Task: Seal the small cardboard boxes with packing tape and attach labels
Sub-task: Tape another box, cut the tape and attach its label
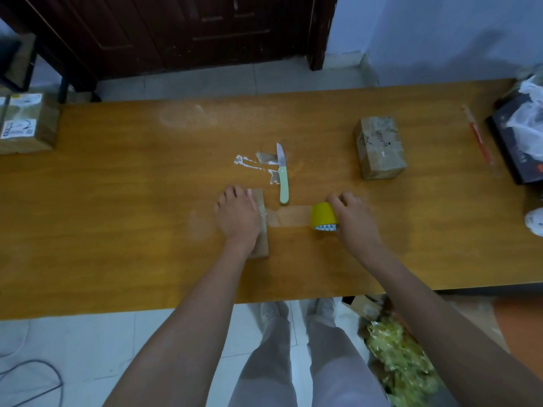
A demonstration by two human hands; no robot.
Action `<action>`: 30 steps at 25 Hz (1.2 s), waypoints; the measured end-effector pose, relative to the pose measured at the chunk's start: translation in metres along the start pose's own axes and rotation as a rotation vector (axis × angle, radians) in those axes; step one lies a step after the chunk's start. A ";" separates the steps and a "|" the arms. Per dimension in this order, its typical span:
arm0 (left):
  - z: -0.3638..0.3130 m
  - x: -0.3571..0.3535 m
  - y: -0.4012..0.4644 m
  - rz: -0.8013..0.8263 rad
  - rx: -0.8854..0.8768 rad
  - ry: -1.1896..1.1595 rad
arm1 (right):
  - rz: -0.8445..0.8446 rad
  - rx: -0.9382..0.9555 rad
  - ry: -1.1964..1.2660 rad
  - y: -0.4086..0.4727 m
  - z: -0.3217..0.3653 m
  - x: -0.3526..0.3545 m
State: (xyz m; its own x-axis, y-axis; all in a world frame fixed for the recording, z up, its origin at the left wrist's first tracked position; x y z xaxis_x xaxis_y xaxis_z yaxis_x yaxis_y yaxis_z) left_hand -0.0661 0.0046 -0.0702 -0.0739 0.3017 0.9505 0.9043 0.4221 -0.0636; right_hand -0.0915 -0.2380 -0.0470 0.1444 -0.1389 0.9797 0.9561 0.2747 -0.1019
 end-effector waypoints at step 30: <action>0.020 -0.008 0.004 -0.025 -0.029 0.082 | 0.087 -0.028 -0.124 0.027 -0.008 0.051</action>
State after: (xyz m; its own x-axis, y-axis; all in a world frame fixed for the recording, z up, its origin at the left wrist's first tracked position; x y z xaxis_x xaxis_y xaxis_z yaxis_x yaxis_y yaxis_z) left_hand -0.0701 0.0211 -0.0839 -0.0628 0.2200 0.9735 0.9144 0.4035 -0.0322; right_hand -0.0566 -0.2459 -0.0010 0.1962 0.0030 0.9806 0.9483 0.2537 -0.1905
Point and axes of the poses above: each hand's wrist, its own y-axis towards the middle knuckle, its own x-axis out of the back of the hand, z = x × y, the point moved 6 cm from there along y, towards the middle knuckle, and after that the axes turned 7 degrees about x, right-handed, at the moved point
